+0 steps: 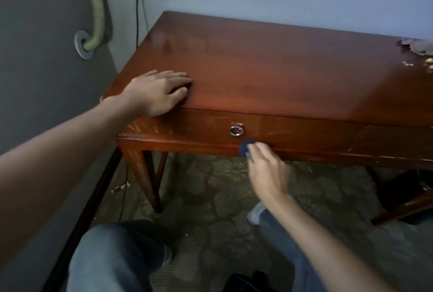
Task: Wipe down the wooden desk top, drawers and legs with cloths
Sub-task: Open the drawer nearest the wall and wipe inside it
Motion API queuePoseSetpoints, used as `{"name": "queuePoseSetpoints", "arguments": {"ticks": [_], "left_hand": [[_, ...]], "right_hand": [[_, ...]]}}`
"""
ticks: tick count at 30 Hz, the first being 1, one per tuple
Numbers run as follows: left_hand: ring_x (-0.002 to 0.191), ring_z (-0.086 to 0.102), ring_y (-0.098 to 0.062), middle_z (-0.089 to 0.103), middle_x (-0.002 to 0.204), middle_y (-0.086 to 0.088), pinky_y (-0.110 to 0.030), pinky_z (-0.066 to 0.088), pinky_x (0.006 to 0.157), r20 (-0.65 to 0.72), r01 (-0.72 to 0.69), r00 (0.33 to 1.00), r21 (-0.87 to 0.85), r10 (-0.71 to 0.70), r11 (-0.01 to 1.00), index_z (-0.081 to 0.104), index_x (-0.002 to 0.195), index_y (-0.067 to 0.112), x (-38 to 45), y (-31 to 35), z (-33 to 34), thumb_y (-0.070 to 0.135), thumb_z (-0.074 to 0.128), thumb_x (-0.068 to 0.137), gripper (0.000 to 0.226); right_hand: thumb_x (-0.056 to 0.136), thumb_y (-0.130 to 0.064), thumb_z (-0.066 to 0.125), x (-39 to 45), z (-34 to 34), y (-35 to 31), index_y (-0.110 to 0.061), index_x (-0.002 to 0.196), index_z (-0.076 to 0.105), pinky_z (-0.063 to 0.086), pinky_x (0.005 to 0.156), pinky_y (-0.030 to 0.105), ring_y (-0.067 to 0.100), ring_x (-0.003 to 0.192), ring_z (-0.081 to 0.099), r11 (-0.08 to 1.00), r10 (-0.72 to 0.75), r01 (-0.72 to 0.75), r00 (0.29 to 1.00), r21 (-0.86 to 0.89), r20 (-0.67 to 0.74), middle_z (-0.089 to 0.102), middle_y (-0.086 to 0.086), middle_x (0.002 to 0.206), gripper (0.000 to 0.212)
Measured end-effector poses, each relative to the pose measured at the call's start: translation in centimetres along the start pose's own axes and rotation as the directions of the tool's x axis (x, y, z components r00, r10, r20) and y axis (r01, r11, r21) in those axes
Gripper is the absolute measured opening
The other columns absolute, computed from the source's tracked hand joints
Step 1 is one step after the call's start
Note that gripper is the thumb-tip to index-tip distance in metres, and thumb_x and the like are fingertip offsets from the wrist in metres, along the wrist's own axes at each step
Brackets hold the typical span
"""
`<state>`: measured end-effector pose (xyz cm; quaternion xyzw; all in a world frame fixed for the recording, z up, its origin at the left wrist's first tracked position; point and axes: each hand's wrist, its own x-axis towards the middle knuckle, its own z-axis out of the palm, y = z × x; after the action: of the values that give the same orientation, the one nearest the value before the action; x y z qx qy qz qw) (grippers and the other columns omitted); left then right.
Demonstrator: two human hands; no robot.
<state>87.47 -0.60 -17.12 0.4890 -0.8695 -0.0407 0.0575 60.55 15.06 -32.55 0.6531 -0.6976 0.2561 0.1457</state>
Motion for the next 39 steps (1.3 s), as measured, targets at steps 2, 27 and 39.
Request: {"name": "queuePoseSetpoints", "arguments": {"ticks": [2, 27, 39], "left_hand": [[0.158, 0.006, -0.007, 0.014, 0.170, 0.018, -0.041, 0.005, 0.129, 0.068, 0.011, 0.998, 0.015, -0.012, 1.000, 0.019, 0.161, 0.047, -1.4, -2.2, 0.1, 0.062, 0.015, 0.106, 0.057], [0.157, -0.005, -0.003, 0.002, 0.171, 0.019, -0.040, -0.006, 0.128, 0.140, 0.047, 0.990, -0.100, -0.032, 0.994, 0.014, 0.162, 0.048, -1.0, -2.7, 0.2, 0.050, 0.019, 0.101, 0.061], [0.157, -0.002, -0.003, 0.005, 0.171, 0.020, -0.041, -0.003, 0.129, 0.065, 0.065, 0.996, -0.041, -0.063, 0.997, 0.014, 0.161, 0.050, -1.1, -2.2, 0.7, 0.053, 0.018, 0.100, 0.061]], "right_hand": [[0.083, -0.014, 0.076, -0.2, -0.3, 1.6, -0.013, 0.111, 0.069, 0.056, 0.055, 0.039, 0.034, 0.075, 0.069, 0.998, 0.051, -0.051, 0.999, -0.035, -0.007, 0.068, 0.004, 0.112, 0.029], [0.083, -0.022, 0.076, 3.1, 4.2, -13.1, -0.019, 0.100, 0.075, 0.048, 0.047, 0.033, 0.028, 0.063, 0.068, 0.963, -0.199, 0.208, 0.978, 0.172, -0.068, 0.066, 0.002, 0.093, 0.017], [0.087, -0.008, 0.074, 2.3, 6.4, -12.1, -0.013, 0.084, 0.061, 0.047, 0.051, 0.035, 0.025, 0.063, 0.057, 0.910, -0.378, 0.409, 0.887, 0.072, -0.266, 0.054, 0.008, 0.083, 0.014]]}}
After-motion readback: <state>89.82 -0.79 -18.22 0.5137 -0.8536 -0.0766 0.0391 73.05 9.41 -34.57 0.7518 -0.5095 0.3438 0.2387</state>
